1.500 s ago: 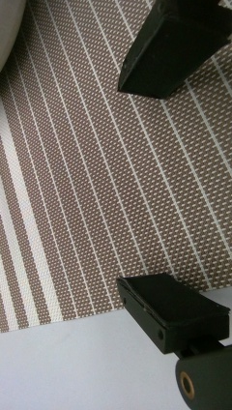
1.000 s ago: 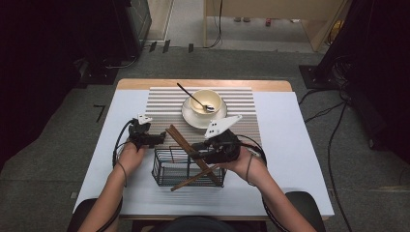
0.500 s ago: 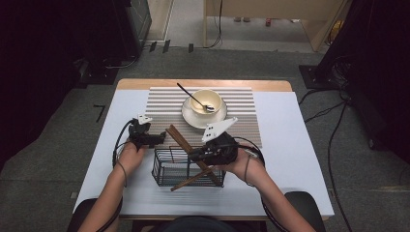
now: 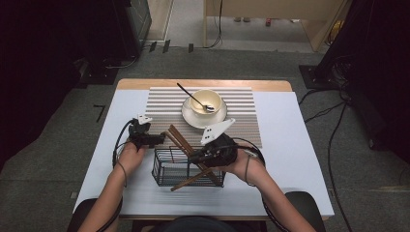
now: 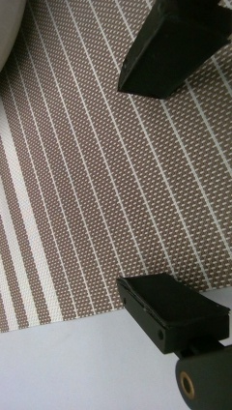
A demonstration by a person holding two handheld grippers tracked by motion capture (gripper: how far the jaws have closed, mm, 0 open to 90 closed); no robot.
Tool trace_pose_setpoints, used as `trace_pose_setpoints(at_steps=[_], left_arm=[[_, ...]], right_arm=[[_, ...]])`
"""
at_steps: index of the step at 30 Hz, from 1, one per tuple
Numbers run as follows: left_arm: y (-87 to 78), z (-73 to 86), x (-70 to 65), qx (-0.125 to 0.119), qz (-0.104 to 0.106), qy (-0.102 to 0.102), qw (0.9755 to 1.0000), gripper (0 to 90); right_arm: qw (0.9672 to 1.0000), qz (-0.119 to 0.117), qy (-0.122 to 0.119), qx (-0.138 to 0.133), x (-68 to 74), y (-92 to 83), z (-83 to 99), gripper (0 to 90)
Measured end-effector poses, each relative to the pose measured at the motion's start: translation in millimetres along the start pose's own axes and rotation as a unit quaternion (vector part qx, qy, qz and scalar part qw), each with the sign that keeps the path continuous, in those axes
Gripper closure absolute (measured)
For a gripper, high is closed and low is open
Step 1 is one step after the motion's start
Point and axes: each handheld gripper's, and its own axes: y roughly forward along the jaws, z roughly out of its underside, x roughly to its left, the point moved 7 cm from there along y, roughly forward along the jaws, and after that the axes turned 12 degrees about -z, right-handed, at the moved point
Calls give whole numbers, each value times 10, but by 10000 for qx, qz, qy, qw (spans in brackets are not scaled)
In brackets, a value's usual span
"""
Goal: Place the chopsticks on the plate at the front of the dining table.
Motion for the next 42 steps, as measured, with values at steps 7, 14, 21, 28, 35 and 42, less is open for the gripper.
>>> trace_pose_setpoints(at_steps=[7,14,21,28,35,42], left_arm=[[0,0,0,0,-1,-1,10000,90],[0,0,0,1,0,-3,10000,90],[0,0,-1,1,-1,-2,10000,90],[0,0,0,1,1,-3,10000,90],[0,0,0,2,1,-3,10000,90],[0,0,0,2,1,-1,10000,90]], right_arm=[[9997,-155,130,-135,-29,7,25,847],[9990,-247,324,-210,-45,5,32,854],[9985,-280,322,-341,-47,-56,-1,854],[9975,-362,335,-512,-49,-99,-52,854],[9958,-427,343,-729,-36,-166,-148,854],[9940,-450,296,-951,-25,-268,-228,854]])
